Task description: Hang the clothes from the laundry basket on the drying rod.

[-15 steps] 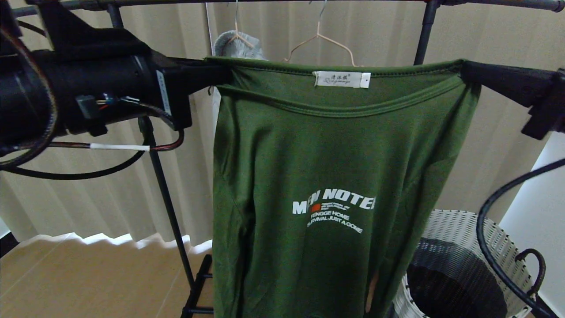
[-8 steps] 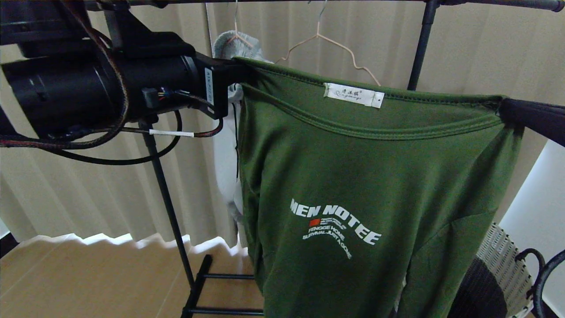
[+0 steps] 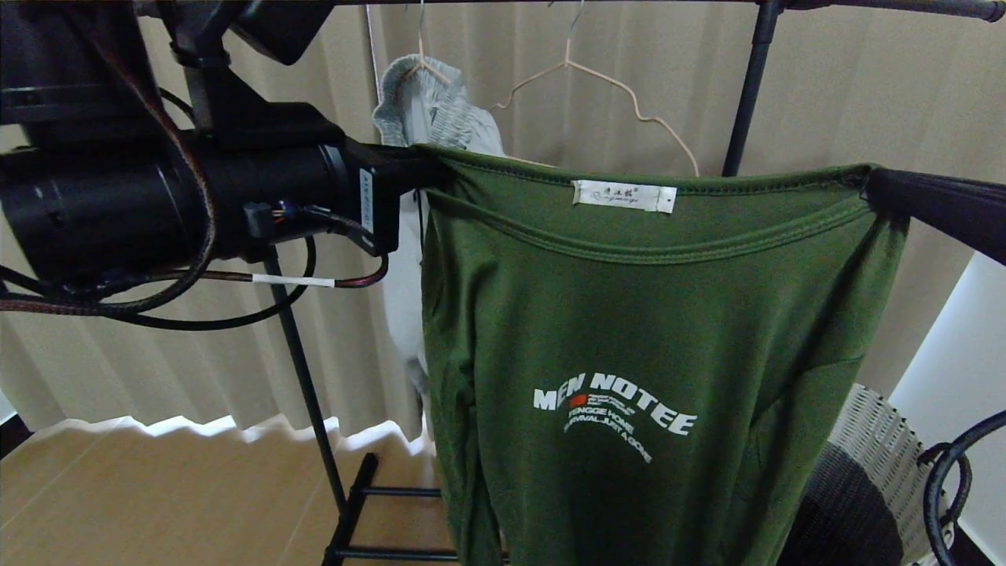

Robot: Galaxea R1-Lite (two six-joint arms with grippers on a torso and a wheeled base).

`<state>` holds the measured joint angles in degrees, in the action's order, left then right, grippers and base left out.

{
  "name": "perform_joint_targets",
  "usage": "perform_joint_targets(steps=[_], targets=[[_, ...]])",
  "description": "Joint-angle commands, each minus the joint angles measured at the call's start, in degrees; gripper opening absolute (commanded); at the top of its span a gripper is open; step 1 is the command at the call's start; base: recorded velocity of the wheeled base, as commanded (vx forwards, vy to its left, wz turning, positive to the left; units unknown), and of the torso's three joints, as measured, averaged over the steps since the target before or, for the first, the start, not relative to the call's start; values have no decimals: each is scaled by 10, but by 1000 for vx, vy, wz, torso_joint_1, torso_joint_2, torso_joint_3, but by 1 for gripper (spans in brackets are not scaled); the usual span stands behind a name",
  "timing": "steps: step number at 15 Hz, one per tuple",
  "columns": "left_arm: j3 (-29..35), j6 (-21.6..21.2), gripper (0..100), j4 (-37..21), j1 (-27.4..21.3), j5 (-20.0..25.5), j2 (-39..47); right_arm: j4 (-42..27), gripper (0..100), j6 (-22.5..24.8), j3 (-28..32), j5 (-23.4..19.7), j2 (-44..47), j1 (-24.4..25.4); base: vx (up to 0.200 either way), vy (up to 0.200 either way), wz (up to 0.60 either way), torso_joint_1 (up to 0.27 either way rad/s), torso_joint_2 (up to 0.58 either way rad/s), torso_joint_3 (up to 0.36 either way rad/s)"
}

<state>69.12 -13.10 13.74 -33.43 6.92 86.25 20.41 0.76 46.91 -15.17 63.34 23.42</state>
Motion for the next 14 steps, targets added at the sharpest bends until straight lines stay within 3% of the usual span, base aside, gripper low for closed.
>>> perform_joint_targets(steps=[1, 4, 9, 14], targets=[[-20, -1, 0, -42, -6, 5, -56, 24, 0, -1, 17, 0, 49, -17, 0, 0, 0, 0, 0, 0], [-45, -2, 0, -68, -9, 9, -96, 96, 0, -4, 35, -1, 108, -46, 0, 0, 0, 0, 0, 0], [-136, -14, 0, -68, -27, 76, -176, 141, 0, -17, 93, -5, 180, -46, 0, 0, 0, 0, 0, 0], [-159, -13, 0, -66, -39, 75, -195, 179, 0, -32, 85, -3, 195, -41, 0, 0, 0, 0, 0, 0]])
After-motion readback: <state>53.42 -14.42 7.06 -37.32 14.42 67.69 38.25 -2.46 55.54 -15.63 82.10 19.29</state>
